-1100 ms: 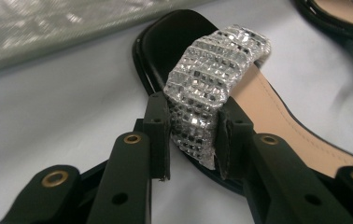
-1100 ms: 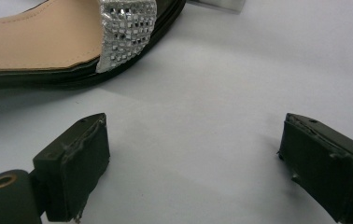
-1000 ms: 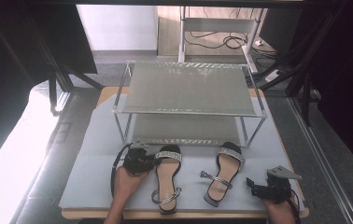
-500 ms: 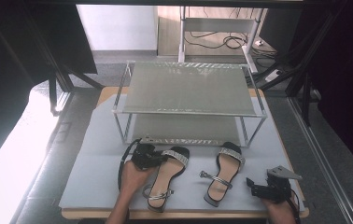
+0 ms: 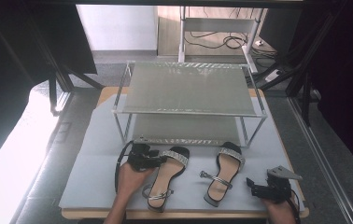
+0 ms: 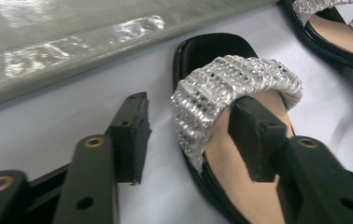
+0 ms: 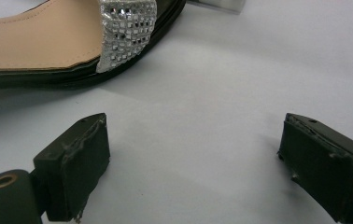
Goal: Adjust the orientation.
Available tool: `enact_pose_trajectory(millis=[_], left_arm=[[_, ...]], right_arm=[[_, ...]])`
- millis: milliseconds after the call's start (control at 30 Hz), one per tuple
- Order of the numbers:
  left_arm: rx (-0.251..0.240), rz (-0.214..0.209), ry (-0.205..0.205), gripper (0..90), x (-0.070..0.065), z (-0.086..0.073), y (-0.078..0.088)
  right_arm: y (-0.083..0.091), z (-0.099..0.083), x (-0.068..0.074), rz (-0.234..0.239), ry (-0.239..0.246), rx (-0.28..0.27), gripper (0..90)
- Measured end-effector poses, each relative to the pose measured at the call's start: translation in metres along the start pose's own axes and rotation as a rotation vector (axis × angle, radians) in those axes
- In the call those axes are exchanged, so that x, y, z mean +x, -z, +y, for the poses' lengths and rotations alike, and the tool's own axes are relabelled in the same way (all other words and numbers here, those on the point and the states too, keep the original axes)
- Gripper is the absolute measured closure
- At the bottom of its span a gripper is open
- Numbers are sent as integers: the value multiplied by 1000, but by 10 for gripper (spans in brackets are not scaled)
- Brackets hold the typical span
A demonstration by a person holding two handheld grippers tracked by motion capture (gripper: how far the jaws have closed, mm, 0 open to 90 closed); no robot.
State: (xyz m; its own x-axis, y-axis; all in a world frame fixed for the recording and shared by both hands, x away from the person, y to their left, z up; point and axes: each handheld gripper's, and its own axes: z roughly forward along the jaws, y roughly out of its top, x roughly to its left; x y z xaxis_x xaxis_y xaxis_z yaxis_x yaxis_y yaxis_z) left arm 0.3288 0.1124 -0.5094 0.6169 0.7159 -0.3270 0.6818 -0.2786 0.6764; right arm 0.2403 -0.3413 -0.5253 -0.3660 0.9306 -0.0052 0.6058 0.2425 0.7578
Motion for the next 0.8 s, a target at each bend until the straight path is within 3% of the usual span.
enact_pose_trajectory(millis=[200,300,567,800], left_arm=[[19,5,-3,622,-5,5,-11],[23,7,16,665,-5,7,-11],[39,-42,85,722,3,9,-11],[53,-125,146,727,5,15,-8]], right_arm=[[0,0,0,2,0,1,91],[0,0,0,2,0,1,91],[0,0,0,2,0,-1,92],[0,0,0,4,0,0,92]])
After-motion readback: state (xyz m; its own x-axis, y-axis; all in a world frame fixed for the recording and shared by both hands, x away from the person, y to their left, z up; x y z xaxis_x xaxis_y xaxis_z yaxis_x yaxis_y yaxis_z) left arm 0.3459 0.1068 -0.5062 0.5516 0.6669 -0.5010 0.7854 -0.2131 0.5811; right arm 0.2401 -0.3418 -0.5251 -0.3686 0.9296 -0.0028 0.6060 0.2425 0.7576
